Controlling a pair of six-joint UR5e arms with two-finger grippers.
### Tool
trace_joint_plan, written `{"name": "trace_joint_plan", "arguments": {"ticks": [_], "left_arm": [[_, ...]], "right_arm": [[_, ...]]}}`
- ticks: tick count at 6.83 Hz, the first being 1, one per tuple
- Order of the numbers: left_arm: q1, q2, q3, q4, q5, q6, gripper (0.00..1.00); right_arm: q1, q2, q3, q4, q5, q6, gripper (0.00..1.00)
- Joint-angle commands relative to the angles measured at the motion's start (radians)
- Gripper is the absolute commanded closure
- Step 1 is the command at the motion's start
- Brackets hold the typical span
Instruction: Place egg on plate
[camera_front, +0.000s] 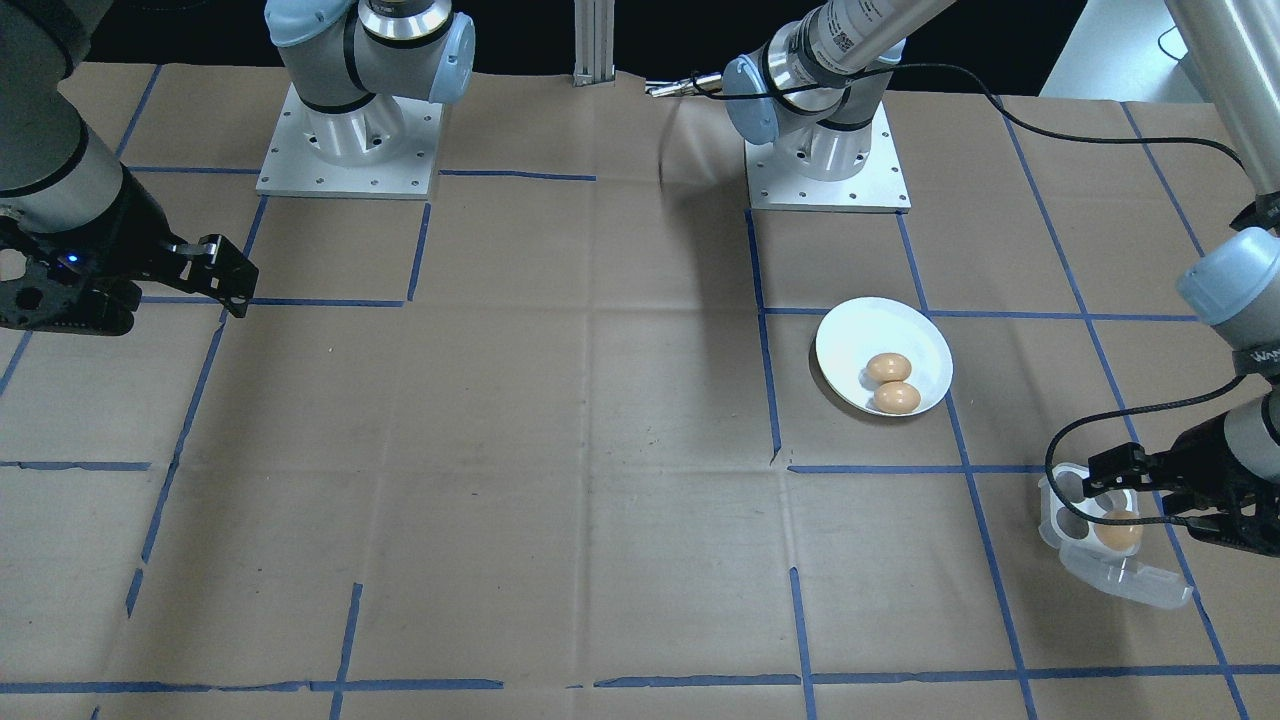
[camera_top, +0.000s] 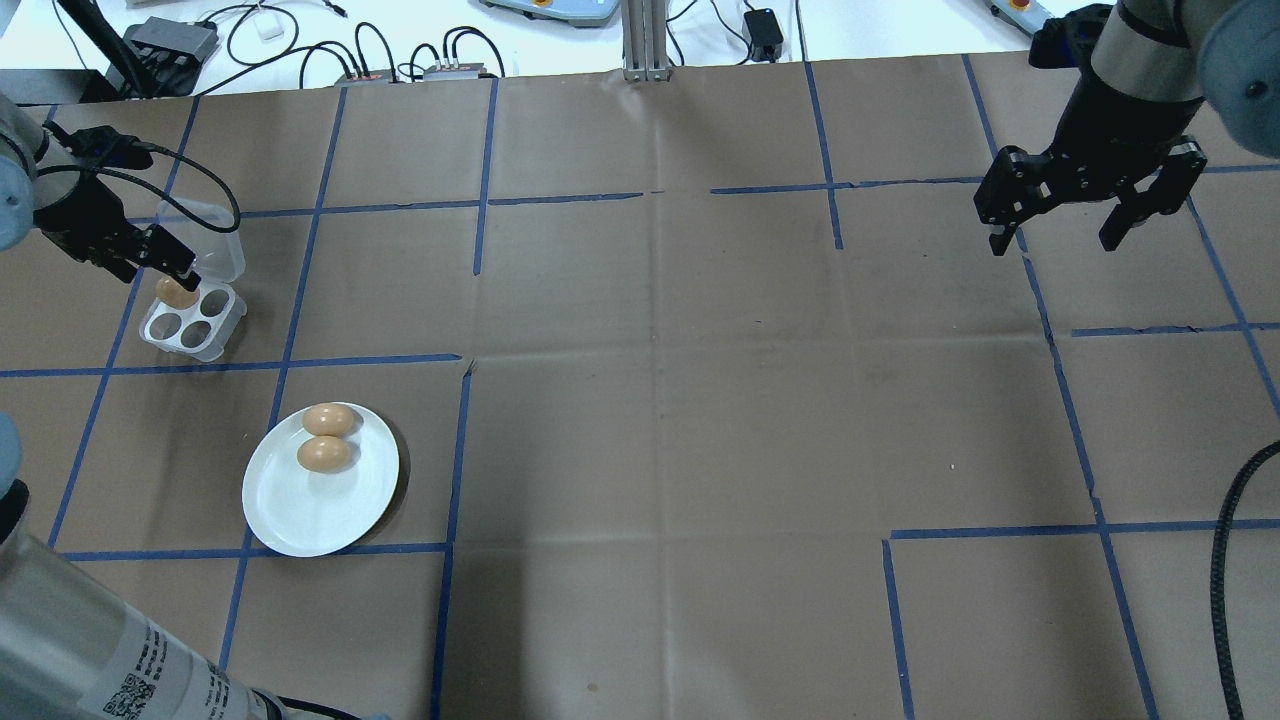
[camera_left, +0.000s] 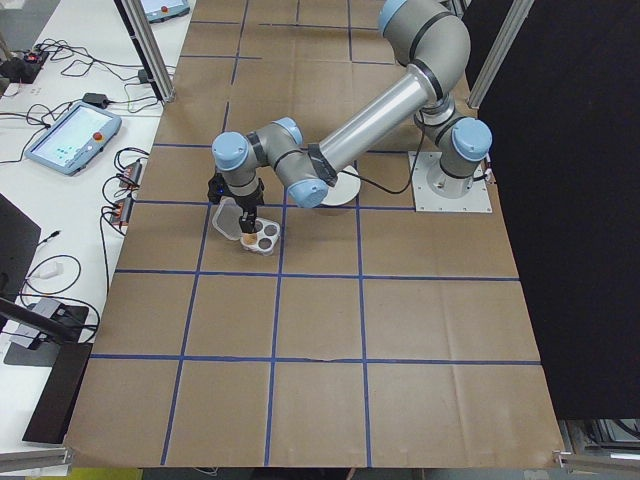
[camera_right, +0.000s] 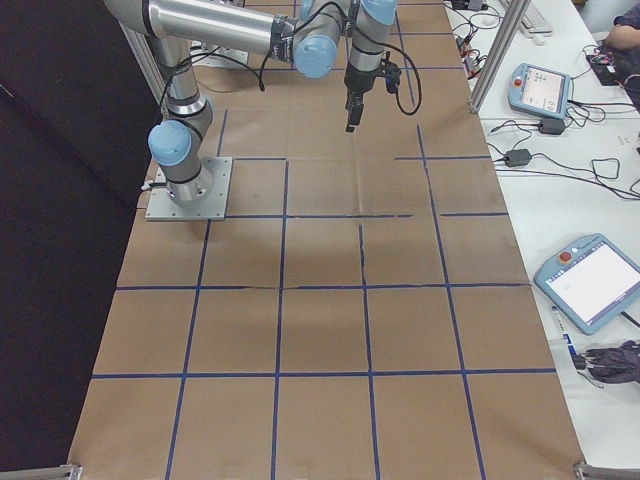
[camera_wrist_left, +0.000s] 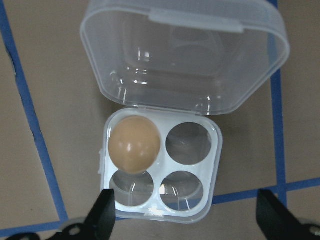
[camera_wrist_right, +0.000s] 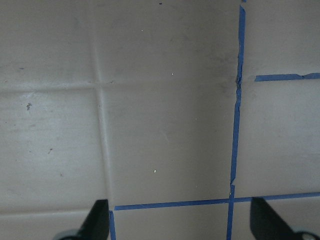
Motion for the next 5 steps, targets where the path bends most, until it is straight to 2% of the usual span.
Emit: {"name": "trace_joint_plan", "arguments": {"ticks": [1, 3, 4, 5], "left_arm": [[0.021, -0.046, 0.020, 0.036, 0.003, 0.123, 0.02], [0.023, -0.077, 0.041, 0.034, -0.007, 0.119, 0.03], [0.021, -0.079, 0.044, 0.036, -0.007, 0.119, 0.15], [0.021, -0.083, 0.052, 0.037, -0.007, 0.117, 0.18]], "right_arm": [[0.000, 0.000, 0.000, 0.000, 0.000, 0.000, 0.00], [0.000, 0.000, 0.000, 0.000, 0.000, 0.000, 0.00], [0.000, 0.000, 0.000, 0.000, 0.000, 0.000, 0.00], [0.000, 0.000, 0.000, 0.000, 0.000, 0.000, 0.00]]}}
